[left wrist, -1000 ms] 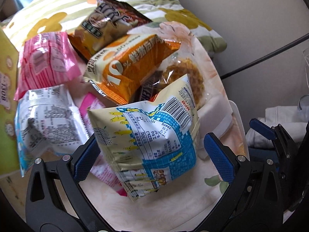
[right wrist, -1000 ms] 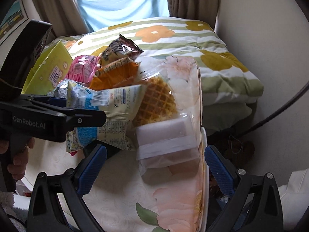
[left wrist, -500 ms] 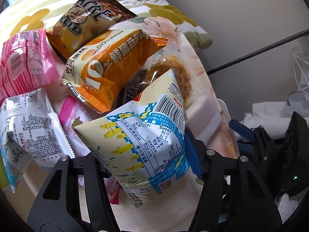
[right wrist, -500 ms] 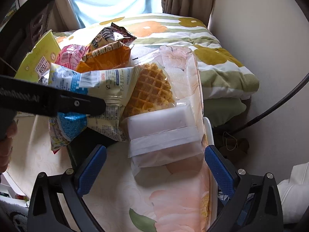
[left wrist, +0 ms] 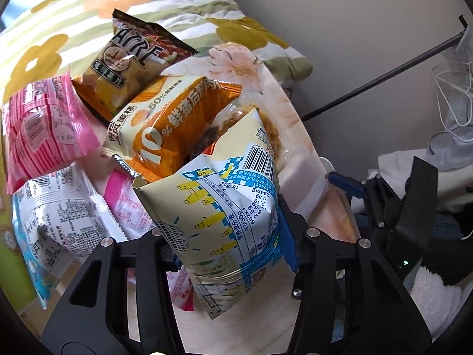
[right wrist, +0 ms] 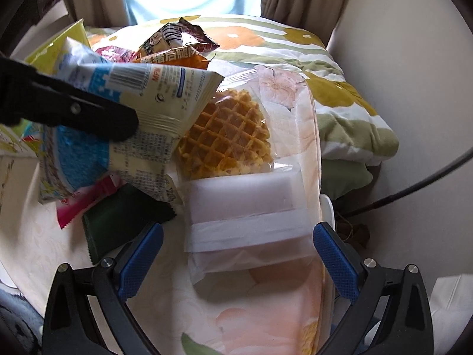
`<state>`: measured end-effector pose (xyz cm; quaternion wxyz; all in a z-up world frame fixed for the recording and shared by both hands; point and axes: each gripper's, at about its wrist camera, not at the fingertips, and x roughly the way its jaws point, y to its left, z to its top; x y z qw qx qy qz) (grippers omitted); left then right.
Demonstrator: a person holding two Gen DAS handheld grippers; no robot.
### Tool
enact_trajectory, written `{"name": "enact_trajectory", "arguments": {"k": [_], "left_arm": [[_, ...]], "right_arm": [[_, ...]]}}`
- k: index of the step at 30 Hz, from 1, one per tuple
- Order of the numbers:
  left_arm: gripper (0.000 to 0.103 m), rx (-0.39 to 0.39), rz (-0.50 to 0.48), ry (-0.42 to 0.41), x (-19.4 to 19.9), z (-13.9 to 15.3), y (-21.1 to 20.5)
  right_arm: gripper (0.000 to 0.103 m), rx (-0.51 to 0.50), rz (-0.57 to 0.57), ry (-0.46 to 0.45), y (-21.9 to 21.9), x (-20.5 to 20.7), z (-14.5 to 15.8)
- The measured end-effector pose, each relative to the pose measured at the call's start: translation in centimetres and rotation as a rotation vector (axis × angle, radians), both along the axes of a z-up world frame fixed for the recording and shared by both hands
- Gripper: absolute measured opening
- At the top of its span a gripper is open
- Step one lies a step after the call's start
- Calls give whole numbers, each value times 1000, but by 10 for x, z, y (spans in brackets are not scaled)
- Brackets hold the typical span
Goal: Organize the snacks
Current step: 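Grasp the blue-white bag with the left tool while the right tool grasps the white pack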
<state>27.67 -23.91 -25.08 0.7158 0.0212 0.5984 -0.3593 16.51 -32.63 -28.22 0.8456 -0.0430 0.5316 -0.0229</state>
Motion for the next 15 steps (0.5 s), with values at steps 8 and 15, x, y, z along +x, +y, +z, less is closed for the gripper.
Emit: {"name": "enact_trajectory", "arguments": {"k": [8, 15], "left_arm": [[45, -24, -1, -8, -1, 10, 8], [45, -26, 12, -12, 1, 15, 13]], "right_arm": [[101, 5, 39, 35, 0, 14, -9], [101, 10, 57, 55, 5, 16, -13]]}}
